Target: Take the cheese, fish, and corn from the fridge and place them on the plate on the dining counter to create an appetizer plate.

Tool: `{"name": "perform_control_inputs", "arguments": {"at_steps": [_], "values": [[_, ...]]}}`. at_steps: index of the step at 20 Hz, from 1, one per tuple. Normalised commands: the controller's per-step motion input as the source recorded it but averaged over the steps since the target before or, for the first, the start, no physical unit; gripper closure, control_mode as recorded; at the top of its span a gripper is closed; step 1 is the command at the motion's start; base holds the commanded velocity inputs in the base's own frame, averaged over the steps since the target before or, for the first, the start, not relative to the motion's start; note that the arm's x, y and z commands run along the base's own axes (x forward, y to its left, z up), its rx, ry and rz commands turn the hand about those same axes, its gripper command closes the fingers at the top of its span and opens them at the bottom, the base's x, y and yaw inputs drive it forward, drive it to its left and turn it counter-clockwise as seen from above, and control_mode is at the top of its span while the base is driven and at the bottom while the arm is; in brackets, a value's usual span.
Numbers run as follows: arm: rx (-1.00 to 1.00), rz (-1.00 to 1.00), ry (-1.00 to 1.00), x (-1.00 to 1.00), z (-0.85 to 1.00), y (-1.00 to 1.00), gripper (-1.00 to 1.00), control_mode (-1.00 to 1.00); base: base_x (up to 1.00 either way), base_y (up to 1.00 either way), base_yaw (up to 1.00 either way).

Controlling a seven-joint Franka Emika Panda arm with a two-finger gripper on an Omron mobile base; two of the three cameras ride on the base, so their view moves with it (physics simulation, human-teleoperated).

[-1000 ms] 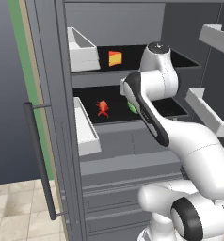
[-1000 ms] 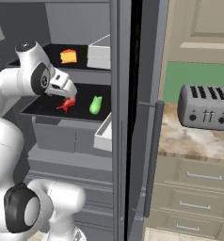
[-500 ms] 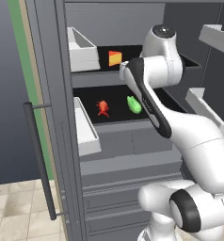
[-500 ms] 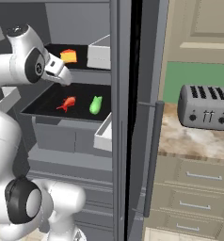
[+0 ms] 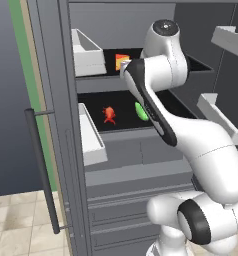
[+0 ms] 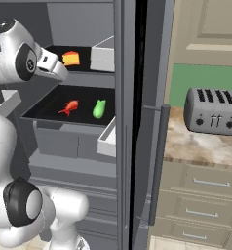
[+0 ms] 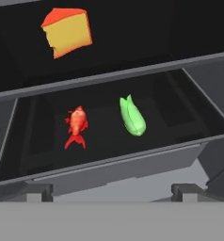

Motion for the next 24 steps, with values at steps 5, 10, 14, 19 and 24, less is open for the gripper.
{"name": "perform_control_inputs", "arguments": {"at_steps": [5, 10, 14, 19, 24], "values": [[0.0, 0.0, 0.0, 0.17, 0.0, 0.01, -1.0, -1.0, 0.0, 0.0, 0.0], [0.02, 0.0, 0.0, 0.23, 0.0, 0.01, -1.0, -1.0, 0.0, 0.0, 0.0], [0.02, 0.0, -0.01, 0.3, 0.0, 0.1, -1.0, -1.0, 0.0, 0.0, 0.0], [0.03, 0.0, -0.02, 0.39, 0.0, 0.12, -1.0, -1.0, 0.0, 0.0, 0.0], [0.03, 0.0, -0.03, 0.36, 0.0, 0.12, -1.0, -1.0, 0.0, 0.0, 0.0]]}}
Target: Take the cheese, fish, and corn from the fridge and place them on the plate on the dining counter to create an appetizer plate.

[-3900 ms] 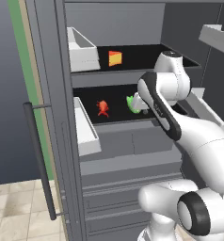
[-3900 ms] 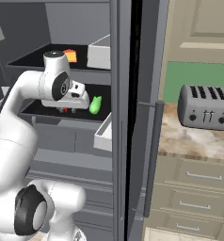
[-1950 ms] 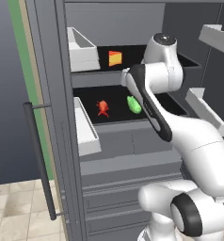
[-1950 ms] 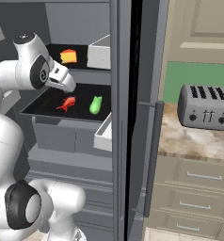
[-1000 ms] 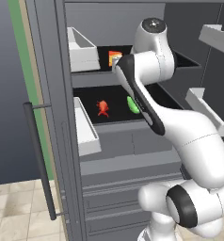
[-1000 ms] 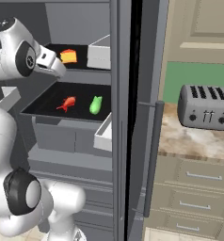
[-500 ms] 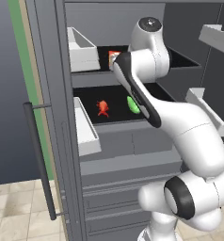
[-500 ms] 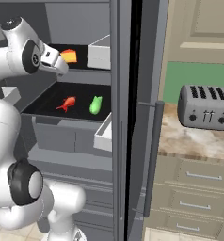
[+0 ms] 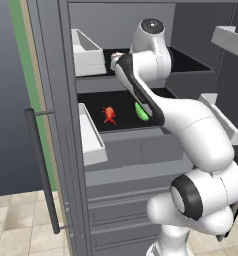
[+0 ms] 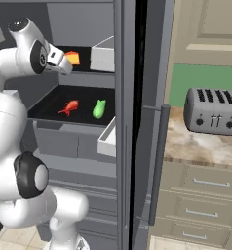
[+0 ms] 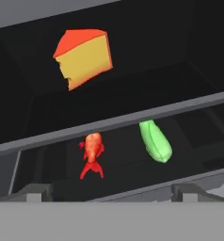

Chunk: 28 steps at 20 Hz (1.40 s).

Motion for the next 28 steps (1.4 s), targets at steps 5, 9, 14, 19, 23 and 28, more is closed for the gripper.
{"name": "perform_control_inputs", "arguments": {"at_steps": [5, 9, 14, 19, 23, 28], "values": [[0.0, 0.0, 0.0, 0.29, 0.0, 0.11, -1.0, -1.0, 0.0, 0.0, 0.0], [0.0, -0.03, 0.0, 0.36, 0.0, 0.08, -1.0, -1.0, 0.0, 0.0, 0.0], [0.0, -0.07, 0.0, 0.45, 0.0, 0.06, -1.0, -1.0, 0.0, 0.0, 0.0], [0.0, -0.09, 0.0, 0.44, 0.0, 0.04, -1.0, -1.0, 0.0, 0.0, 0.0], [0.03, -0.12, 0.02, 0.39, 0.0, 0.03, -1.0, -1.0, 0.0, 0.0, 0.0], [0.04, -0.12, 0.01, 0.37, 0.0, 0.02, -1.0, -1.0, 0.0, 0.0, 0.0]]}}
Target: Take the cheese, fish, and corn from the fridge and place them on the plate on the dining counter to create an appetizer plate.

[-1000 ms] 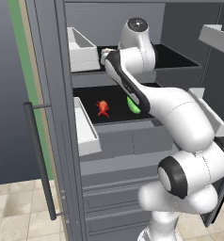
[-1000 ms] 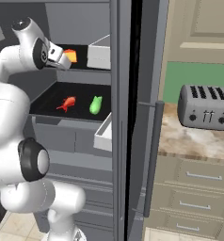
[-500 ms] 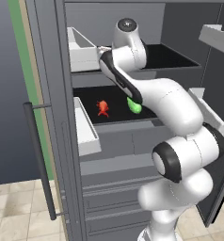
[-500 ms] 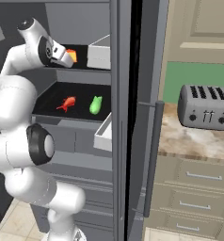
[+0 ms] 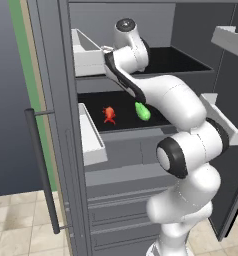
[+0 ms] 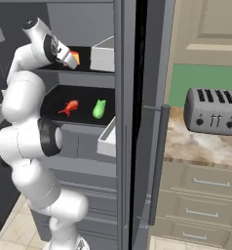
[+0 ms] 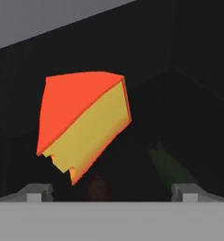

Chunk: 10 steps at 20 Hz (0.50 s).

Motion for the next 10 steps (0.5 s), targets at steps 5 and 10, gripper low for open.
{"name": "perform_control_inputs", "arguments": {"at_steps": [5, 10], "values": [[0.07, -0.1, 0.0, 0.36, 0.0, 0.06, -1.0, -1.0, 0.0, 0.0, 0.0], [0.03, -0.08, 0.0, 0.35, -0.04, 0.07, -1.0, -1.0, 0.0, 0.0, 0.0]]}}
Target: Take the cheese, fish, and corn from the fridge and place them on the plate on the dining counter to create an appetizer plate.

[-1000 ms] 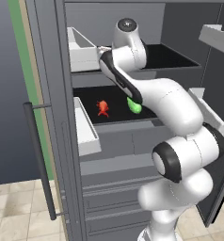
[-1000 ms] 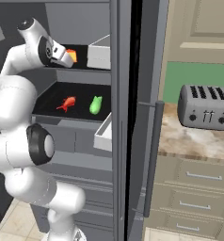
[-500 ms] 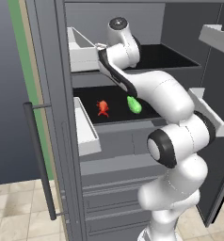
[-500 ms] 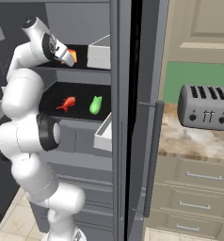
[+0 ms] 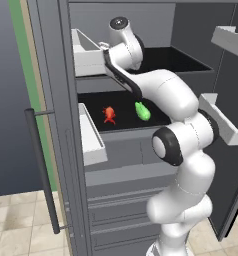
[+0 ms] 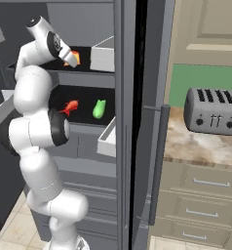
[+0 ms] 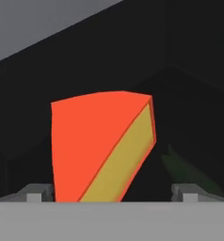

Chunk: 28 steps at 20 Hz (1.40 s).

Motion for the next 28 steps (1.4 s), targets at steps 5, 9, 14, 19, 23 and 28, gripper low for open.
{"name": "perform_control_inputs", "arguments": {"at_steps": [5, 9, 14, 19, 23, 28], "values": [[0.0, -0.08, 0.0, 0.42, -0.09, 0.0, -1.0, -1.0, 0.0, 0.0, 0.0], [0.0, -0.07, 0.01, 0.34, -0.14, 0.0, -1.0, -1.0, 0.0, 0.0, 0.0], [0.0, -0.07, 0.01, 0.24, -0.24, 0.0, -1.0, -1.0, 0.0, 0.0, 0.0], [0.0, -0.1, 0.0, 0.09, -0.33, -0.21, 1.0, -1.0, 0.0, 0.0, 0.0], [-0.01, -0.11, -0.04, 0.09, -0.45, -0.41, 1.0, -1.0, 0.0, 0.0, 0.0], [0.0, -0.08, -0.09, 0.17, -0.38, -0.33, 1.0, -1.0, 0.0, 0.0, 0.0]]}}
